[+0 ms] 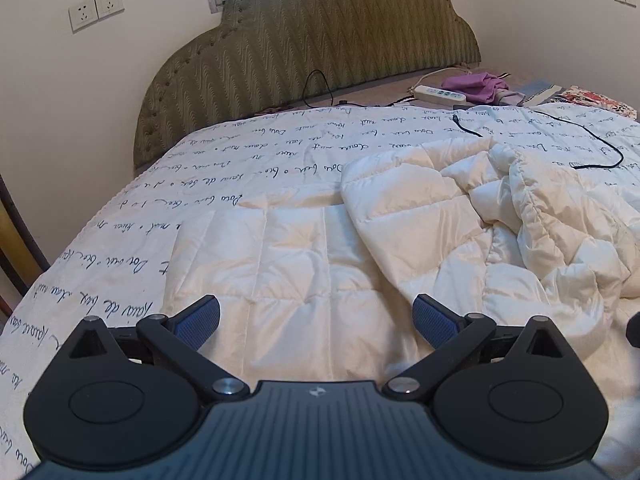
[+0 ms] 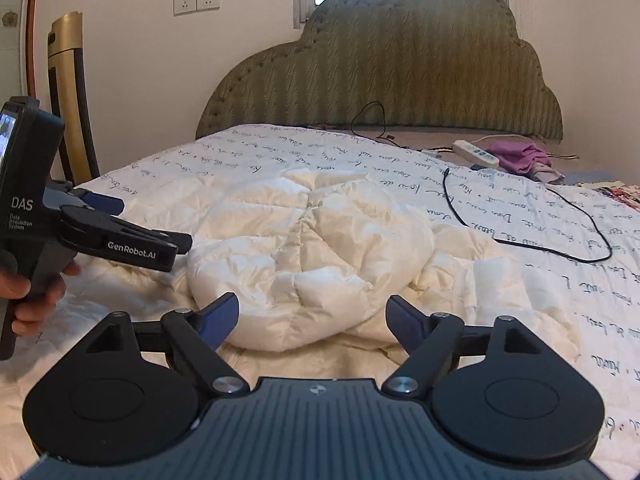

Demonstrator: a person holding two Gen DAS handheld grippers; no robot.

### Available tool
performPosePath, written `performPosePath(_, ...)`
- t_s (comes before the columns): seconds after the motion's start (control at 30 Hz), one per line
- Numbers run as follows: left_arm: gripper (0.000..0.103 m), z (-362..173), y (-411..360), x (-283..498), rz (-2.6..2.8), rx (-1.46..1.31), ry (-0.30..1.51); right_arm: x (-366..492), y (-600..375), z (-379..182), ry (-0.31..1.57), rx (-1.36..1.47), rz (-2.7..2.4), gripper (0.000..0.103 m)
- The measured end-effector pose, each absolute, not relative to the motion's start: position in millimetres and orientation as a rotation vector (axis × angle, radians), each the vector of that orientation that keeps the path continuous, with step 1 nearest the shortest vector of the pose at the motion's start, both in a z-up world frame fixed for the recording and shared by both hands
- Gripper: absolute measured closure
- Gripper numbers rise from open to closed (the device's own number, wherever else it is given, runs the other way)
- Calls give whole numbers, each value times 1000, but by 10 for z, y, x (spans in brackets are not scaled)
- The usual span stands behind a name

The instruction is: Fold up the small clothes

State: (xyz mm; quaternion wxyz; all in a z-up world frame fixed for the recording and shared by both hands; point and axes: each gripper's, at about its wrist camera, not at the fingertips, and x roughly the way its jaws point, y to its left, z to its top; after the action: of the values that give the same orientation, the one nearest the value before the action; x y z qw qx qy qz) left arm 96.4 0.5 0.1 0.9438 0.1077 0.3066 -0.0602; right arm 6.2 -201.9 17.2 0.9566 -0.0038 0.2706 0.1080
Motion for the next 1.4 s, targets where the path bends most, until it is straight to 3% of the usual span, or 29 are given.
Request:
performPosePath(0.4,0,-142,257,271,-131,214,652,-670,-2173,16,597,36,226,13)
performPosePath(0.63,0,-198,418,-121,-143,213,664,-1163,-2463,-135,635,204,251,12)
performPosePath(0.8,0,-247,510,-352,-127,245,661,-1424,-2455,-144,630,142,200,11)
performPosePath(1.17,0,-264,798,-542,-39,296,645,-1755,-2465,-325,660,53,114,10)
performPosePath(1.4,0,-339,941,-659,11,333,634,-1947,-2590,-332,616,223,155,8)
